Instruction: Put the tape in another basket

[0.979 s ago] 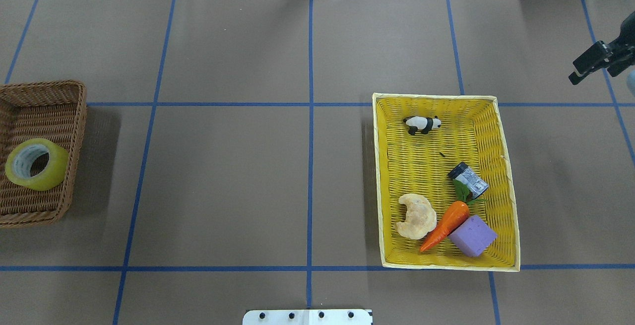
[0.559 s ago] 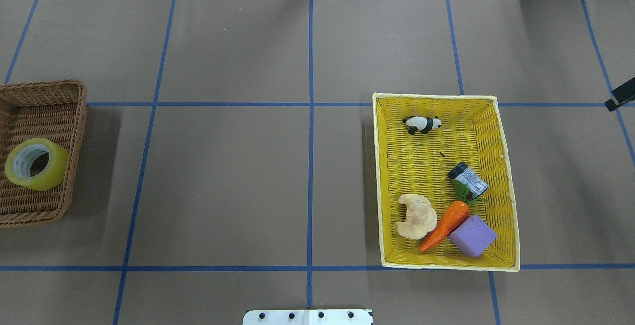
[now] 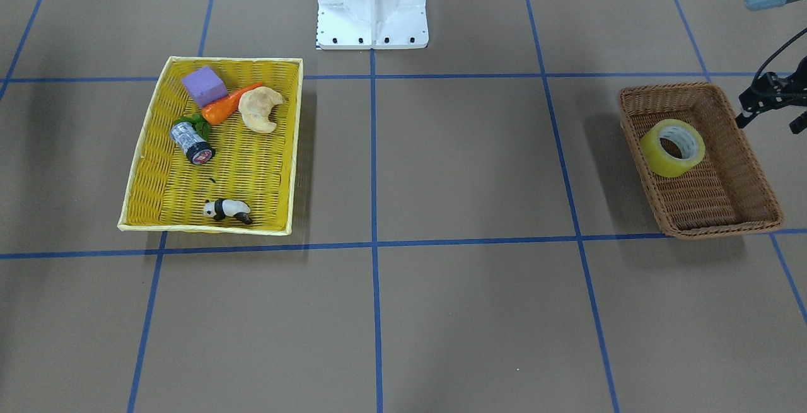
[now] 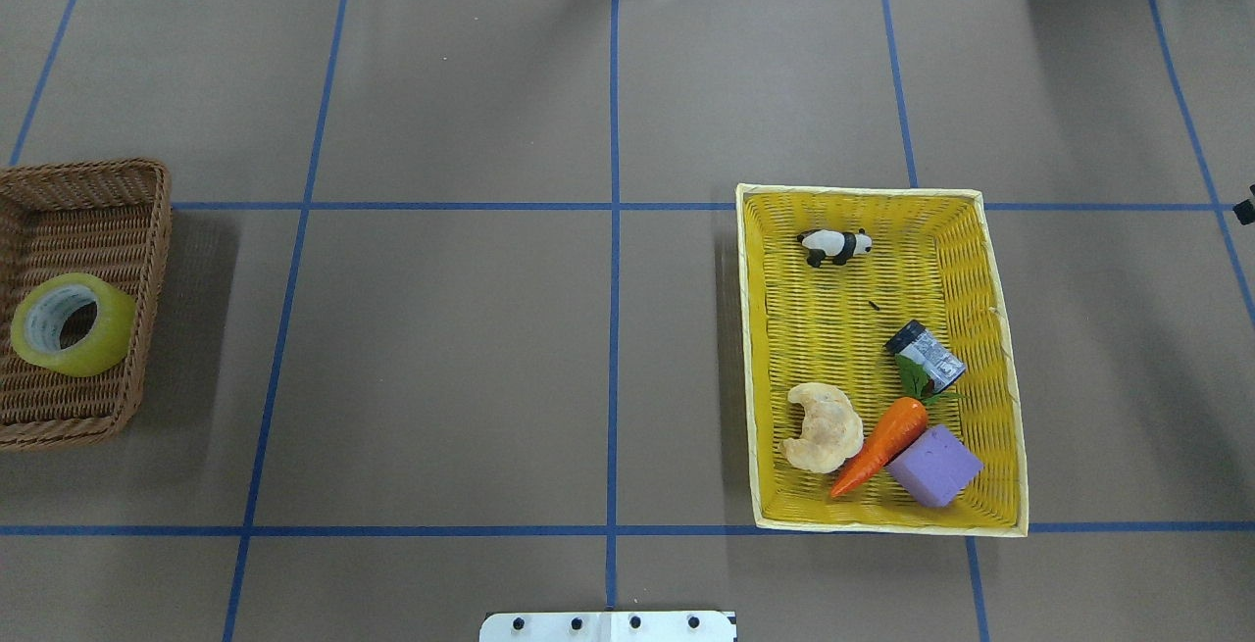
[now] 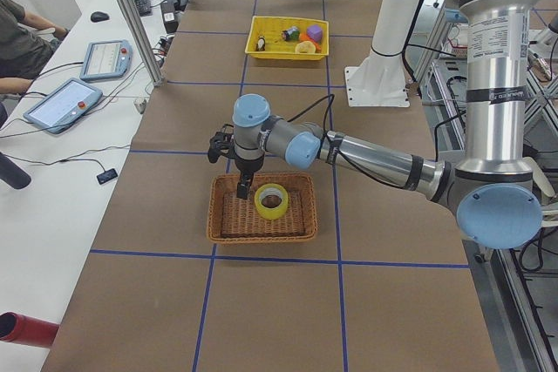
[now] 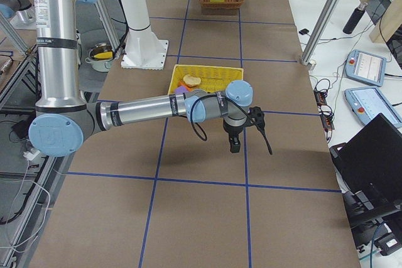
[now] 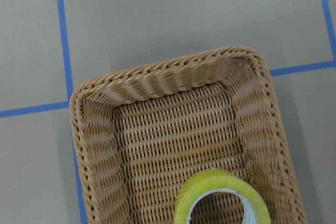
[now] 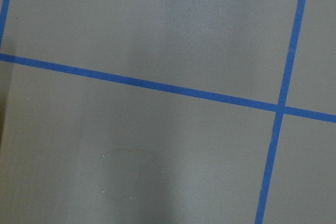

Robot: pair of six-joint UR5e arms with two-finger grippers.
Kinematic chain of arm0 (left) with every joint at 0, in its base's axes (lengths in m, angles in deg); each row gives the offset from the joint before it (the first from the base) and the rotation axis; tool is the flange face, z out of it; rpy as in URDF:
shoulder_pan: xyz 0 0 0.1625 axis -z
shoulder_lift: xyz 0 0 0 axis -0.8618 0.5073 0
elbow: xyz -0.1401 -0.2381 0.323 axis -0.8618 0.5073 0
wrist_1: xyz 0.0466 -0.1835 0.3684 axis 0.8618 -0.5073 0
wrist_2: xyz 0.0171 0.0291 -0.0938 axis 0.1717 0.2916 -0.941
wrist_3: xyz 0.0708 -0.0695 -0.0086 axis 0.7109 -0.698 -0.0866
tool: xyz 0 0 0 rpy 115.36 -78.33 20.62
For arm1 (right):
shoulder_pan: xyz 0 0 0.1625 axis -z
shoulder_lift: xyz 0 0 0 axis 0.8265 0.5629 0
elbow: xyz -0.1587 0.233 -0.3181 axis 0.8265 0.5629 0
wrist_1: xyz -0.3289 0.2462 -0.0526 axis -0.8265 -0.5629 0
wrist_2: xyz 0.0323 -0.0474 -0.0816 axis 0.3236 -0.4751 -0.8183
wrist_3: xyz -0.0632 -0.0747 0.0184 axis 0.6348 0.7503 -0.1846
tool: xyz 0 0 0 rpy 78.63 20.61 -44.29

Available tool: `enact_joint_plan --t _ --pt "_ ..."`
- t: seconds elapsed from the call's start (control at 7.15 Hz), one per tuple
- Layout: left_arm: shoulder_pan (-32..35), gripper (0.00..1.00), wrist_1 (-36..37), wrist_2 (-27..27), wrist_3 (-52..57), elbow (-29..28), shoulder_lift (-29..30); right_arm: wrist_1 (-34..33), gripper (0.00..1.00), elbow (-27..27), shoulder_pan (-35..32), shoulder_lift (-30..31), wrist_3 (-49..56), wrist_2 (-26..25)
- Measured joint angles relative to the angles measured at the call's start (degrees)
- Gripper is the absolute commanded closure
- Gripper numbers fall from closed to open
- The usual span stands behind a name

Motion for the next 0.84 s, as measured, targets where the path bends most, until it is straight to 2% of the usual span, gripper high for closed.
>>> enact_joint_plan --t 0.28,0.42,0.56,0.84 --pt "0.0 0.02 1.5 -0.6 0.1 -4.3 4.6 0.2 0.00 -0.9 -3.4 0.1 0.1 2.5" --pt "0.0 0.02 1.6 -0.2 0.3 -6.0 6.0 0.3 0.00 -1.4 -3.6 -0.1 0.1 0.9" --pt "0.0 0.02 1.5 0.4 0.2 -6.4 5.9 0.3 0.00 -1.6 -3.3 -0.4 0.2 -1.2" --pt "-0.1 0.02 -1.2 0.5 -0.1 -5.3 4.0 0.4 0.00 -1.8 -2.6 -0.4 0.4 -2.2"
